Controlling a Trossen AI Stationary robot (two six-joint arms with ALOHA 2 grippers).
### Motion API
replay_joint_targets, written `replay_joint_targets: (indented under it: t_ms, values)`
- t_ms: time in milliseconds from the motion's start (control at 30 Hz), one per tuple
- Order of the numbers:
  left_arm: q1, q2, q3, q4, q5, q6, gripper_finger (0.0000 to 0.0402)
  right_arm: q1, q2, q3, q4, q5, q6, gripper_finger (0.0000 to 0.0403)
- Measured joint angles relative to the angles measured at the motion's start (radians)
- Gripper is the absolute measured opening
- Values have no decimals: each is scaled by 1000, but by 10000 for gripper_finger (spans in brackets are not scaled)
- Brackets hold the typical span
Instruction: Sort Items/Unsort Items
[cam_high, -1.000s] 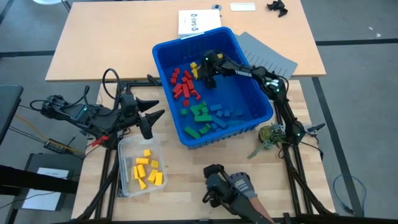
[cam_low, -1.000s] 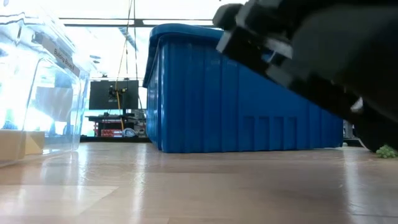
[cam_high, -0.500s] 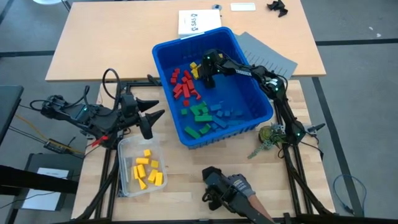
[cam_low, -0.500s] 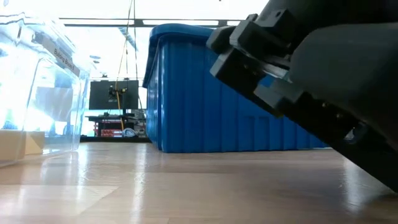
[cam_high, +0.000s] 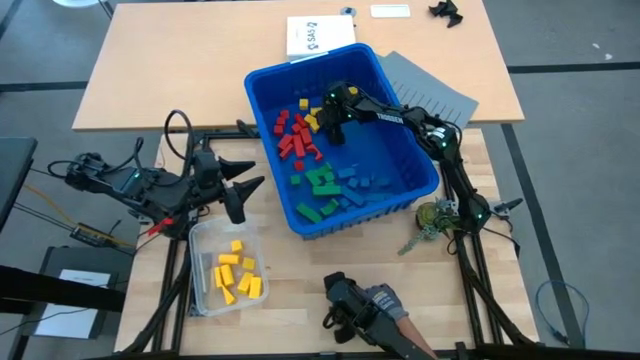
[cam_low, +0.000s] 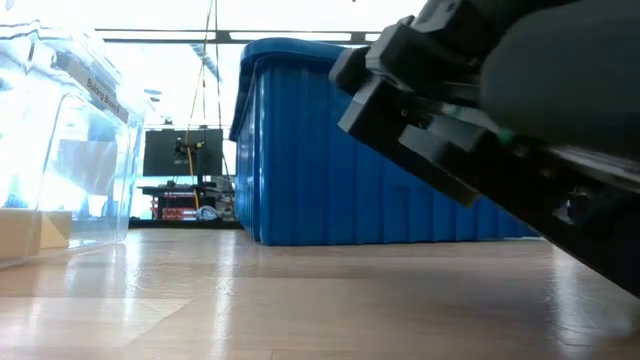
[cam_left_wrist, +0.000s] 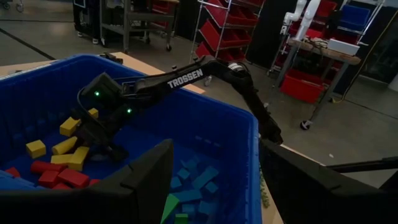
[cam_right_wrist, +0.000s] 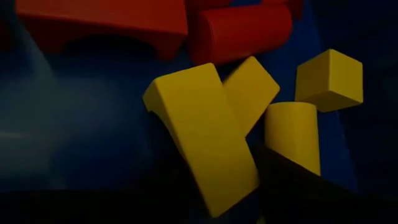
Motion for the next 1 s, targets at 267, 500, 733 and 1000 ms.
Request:
replay_joint_targets:
  t_ms: [267,500,733,1000]
  values:
    - [0,0,0,0,0,0,248,1,-6,-1,-17,0,28,141]
    - [0,0,0,1,0,0,248,6,-55,-10,-64,85,50,141]
    - [0,0,0,1,0,0,248,16,-182,-7,-124,103,99,141]
    - [0,0,0,1,0,0,248,71,-331,-5,-182,97,195,141]
